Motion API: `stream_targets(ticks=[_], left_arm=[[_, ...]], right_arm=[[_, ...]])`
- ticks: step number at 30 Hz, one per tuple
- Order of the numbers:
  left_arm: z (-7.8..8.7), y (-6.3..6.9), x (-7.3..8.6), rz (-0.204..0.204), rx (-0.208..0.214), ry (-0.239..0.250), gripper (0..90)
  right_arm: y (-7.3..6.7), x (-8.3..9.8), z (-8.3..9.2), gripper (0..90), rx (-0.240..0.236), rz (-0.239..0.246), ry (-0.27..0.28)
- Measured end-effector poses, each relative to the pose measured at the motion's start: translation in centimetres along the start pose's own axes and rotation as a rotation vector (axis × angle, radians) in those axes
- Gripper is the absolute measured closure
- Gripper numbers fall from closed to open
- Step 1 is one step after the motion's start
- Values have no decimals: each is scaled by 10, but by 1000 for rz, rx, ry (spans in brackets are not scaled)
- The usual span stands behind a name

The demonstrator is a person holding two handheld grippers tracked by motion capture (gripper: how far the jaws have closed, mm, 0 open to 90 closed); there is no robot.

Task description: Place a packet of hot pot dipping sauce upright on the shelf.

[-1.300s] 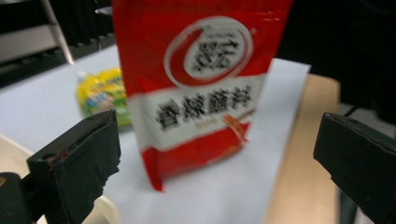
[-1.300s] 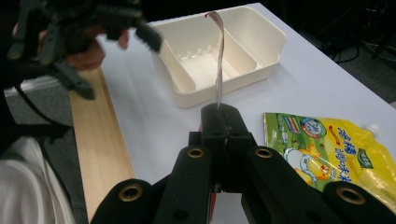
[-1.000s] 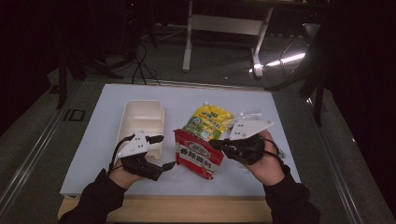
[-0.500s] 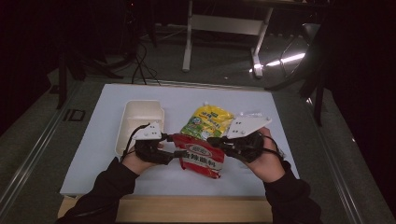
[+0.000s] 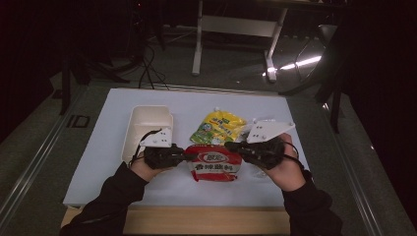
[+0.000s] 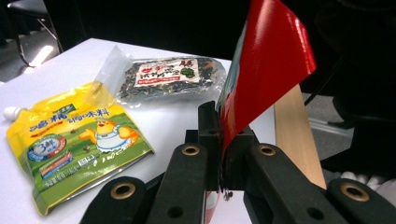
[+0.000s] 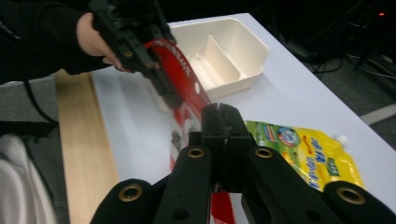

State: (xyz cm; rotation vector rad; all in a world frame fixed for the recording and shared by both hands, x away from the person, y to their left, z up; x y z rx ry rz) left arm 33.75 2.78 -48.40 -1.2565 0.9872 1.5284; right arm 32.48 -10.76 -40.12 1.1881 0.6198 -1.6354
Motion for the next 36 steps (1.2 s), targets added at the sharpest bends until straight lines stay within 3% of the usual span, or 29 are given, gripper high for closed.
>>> stream_targets(ticks=[12, 15, 21, 24, 26, 33, 36], left_arm=[[2, 16, -12, -1, 60, -6, 900], [4, 17, -13, 1, 64, -11, 900], [11, 15, -20, 7, 56, 30, 900], [13, 16, -23, -1, 54, 35, 900], [14, 17, -26, 0, 64, 44, 900], [17, 21, -38, 3, 80, 83, 900], [16, 22, -39, -6, 73, 83, 900]], right_arm=[[5, -1, 10, 900, -7, -15, 30], [4, 0, 13, 744, -16, -13, 37], [6, 17, 17, 603, -40, -25, -10], [9, 25, 16, 599, -50, -48, -18], [12, 38, 10, 580, -55, -55, -51], [5, 60, -8, 653, -181, -106, -101], [4, 61, -11, 674, -182, -84, -106]])
Point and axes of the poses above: each handheld gripper's, and its own axes: z roughly backward along the jaws, x roughly out of its underside, y roughly to its right, the point moved 10 cm from there along -z, roughly forward along the jaws, and after that the axes turned 12 degrees about y, right-handed, at the moved point
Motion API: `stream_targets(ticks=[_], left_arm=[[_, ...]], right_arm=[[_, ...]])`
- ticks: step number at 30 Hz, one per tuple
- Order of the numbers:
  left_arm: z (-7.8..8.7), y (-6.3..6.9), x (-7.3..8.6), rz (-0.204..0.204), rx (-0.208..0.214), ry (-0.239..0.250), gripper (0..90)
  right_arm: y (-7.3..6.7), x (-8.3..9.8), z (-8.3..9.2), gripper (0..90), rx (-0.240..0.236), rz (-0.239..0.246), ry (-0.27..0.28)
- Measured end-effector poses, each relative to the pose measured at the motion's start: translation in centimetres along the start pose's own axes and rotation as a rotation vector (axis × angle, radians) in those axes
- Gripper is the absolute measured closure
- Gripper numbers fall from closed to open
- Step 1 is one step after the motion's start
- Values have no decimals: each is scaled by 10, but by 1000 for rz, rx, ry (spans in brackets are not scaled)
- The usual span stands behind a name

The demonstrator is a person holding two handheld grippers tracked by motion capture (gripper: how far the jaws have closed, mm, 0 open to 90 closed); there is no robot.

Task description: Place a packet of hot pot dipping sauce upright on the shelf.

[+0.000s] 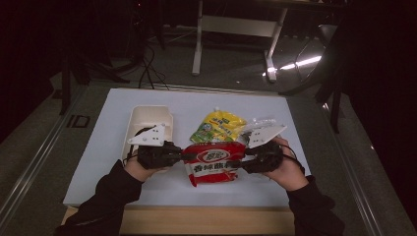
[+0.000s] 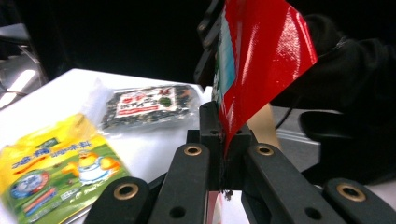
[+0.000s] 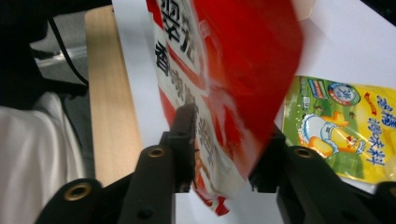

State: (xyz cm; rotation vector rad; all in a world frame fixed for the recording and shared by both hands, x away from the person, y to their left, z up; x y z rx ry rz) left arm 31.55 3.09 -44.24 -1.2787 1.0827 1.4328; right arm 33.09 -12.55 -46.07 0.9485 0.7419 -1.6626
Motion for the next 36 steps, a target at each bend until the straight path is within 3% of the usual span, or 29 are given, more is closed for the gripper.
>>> stream_targets(ticks=[1, 2, 8, 11, 17, 24, 29, 31, 32, 33, 36], left_arm=[[0, 0, 0, 2, -2, 0, 900], [-1, 1, 0, 6, 5, -1, 900], [-1, 2, -3, 5, 9, 12, 900], [-3, 2, -2, 6, 4, 4, 900], [-2, 0, 2, 29, 10, -7, 900], [0, 2, 1, 21, 29, -3, 885], [2, 1, 0, 12, 2, 1, 784], [7, -4, 1, 16, -46, 19, 663], [7, -4, 1, 16, -46, 19, 633], [12, -9, 4, 21, -80, 22, 587], [16, -9, 7, 18, -100, 28, 536]], right_arm=[[-2, -3, -1, 754, -3, 30, 16], [-2, -4, -1, 771, 5, 47, 16], [-5, -7, 1, 806, -11, 58, 22], [-11, -6, -2, 887, -46, 69, 3], [-14, -4, -4, 900, -35, 89, -39], [-18, -9, 2, 900, -37, 88, -22], [-16, -14, 5, 900, -28, 92, -7], [-12, -18, 11, 900, -21, 79, 15], [-12, -18, 11, 900, -21, 79, 15], [-9, -21, 15, 900, -17, 74, 22], [-2, -25, 19, 900, -1, 65, 26]])
Point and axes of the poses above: each handheld gripper's, and its own axes: z roughly backward along the jaws, x roughly out of its underside, y roughly to its right, the point moved 10 cm from there along -z, roughly forward along the jaws, and after that the axes turned 12 degrees about y, right-handed, at the moved point
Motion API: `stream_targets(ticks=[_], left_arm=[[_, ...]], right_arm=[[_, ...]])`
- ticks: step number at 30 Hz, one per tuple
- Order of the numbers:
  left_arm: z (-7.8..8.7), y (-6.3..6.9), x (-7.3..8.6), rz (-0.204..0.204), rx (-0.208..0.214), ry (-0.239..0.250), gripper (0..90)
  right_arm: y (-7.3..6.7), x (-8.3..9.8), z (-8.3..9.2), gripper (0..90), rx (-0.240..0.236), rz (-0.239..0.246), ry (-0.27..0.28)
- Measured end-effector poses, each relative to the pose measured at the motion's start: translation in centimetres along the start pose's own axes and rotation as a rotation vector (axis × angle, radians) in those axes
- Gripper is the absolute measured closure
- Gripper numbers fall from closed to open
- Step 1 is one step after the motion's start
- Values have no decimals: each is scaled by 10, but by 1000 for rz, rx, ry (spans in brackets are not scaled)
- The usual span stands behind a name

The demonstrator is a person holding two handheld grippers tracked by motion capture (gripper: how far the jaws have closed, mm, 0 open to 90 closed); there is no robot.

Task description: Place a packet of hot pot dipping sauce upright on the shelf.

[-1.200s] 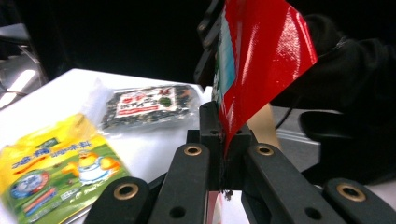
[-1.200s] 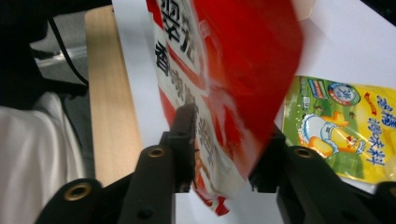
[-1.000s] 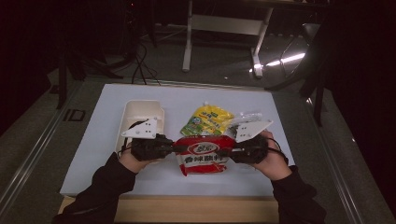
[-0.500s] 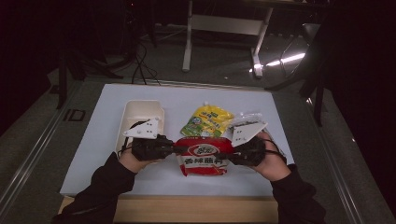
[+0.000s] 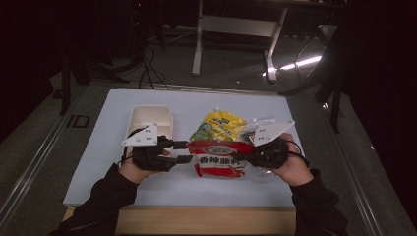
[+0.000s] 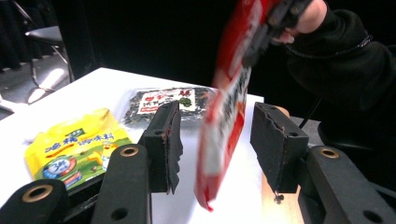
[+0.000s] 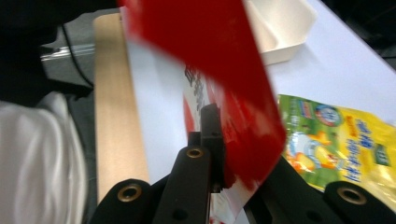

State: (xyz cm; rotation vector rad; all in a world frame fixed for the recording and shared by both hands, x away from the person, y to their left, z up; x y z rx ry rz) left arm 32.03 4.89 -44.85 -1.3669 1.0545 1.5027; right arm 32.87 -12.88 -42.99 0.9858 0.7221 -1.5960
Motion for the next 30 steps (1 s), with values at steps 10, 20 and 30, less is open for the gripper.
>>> stream_targets(ticks=[10, 20, 30], left_arm=[[7, 8, 19, 43, -54, -14, 333], [-2, 25, 46, 107, -94, -52, 63], [-6, 41, 64, 78, -103, -52, 29]], right_arm=[[20, -13, -4, 900, 27, -22, 15], [39, -32, -24, 900, 41, -37, 37], [52, -48, -42, 900, 53, -29, 45]])
Point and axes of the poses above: each handheld gripper's, and its own axes: z roughly backward along the jaws, x roughly out of its underside, y roughly to its right, the point moved 10 cm from there along -z, roughly forward along the jaws, and after that the axes turned 12 degrees about y, right-handed, at the moved point
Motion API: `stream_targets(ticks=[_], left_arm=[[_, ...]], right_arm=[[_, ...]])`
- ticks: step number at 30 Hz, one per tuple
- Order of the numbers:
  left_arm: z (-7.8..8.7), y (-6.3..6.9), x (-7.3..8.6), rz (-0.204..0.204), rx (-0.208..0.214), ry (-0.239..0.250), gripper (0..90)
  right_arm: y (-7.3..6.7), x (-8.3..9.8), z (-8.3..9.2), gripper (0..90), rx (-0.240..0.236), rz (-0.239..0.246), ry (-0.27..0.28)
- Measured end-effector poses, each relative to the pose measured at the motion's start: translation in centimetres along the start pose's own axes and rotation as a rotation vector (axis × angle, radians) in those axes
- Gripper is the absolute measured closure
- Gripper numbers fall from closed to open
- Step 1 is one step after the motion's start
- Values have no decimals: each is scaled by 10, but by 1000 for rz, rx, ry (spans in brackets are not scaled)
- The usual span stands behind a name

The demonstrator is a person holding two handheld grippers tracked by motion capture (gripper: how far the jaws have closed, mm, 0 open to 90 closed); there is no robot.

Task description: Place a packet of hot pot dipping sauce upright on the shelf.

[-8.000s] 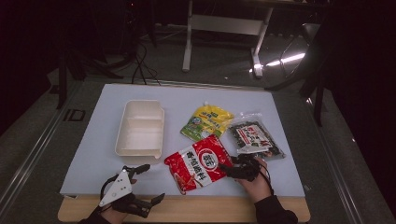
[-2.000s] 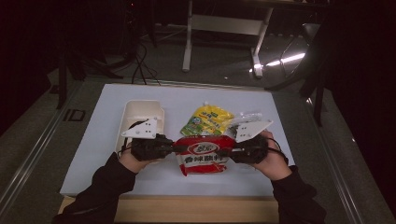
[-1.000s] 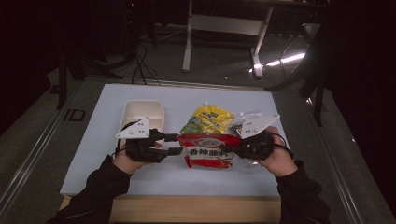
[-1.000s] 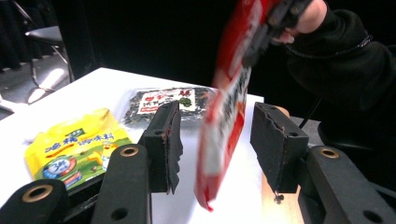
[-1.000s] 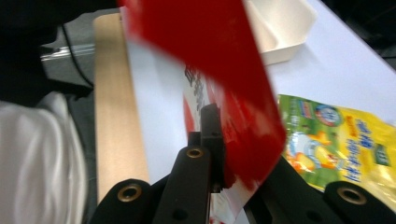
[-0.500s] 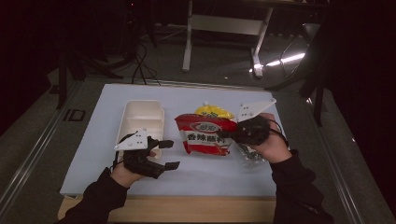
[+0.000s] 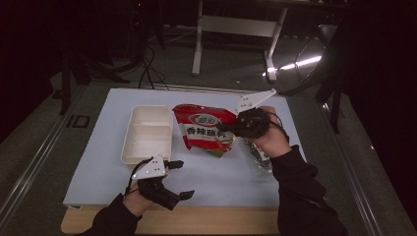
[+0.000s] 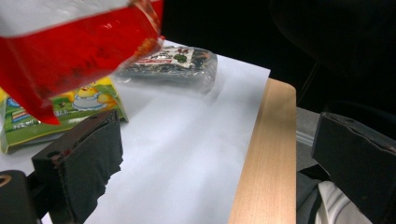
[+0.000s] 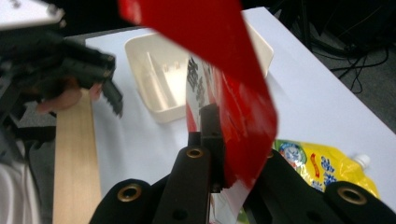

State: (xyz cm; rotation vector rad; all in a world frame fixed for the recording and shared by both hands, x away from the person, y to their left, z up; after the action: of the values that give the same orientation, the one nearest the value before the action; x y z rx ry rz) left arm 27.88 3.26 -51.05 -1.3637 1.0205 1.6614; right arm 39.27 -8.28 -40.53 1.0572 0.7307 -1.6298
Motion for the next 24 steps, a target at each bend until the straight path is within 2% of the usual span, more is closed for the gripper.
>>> stream_targets(ticks=[5, 11, 14, 19, 24], left_arm=[[0, 5, 8, -18, -6, -8, 29], [-5, 10, 17, -32, 22, -5, 30], [-8, 12, 26, -49, 38, -24, 30], [-11, 16, 35, -50, 60, -36, 30], [-13, 15, 45, -34, 64, -50, 30]], right_arm=[[4, -9, -10, 900, 4, 9, 7], [13, -26, -31, 900, -2, 14, 27], [18, -34, -41, 900, -7, 14, 36], [29, -48, -56, 900, 4, 6, 55], [37, -58, -71, 900, -1, 9, 83]])
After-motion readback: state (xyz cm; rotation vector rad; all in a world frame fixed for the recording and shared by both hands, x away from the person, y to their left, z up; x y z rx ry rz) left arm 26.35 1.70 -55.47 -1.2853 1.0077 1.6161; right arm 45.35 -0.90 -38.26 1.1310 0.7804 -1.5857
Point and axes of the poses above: each handheld gripper's, and its own axes: z roughly backward along the jaws, x roughly out of its underside, y roughly to its right, the point moved 10 cm from there along -z, roughly forward along the jaws, and after that the axes turned 12 degrees about y, right-handed, at the moved point
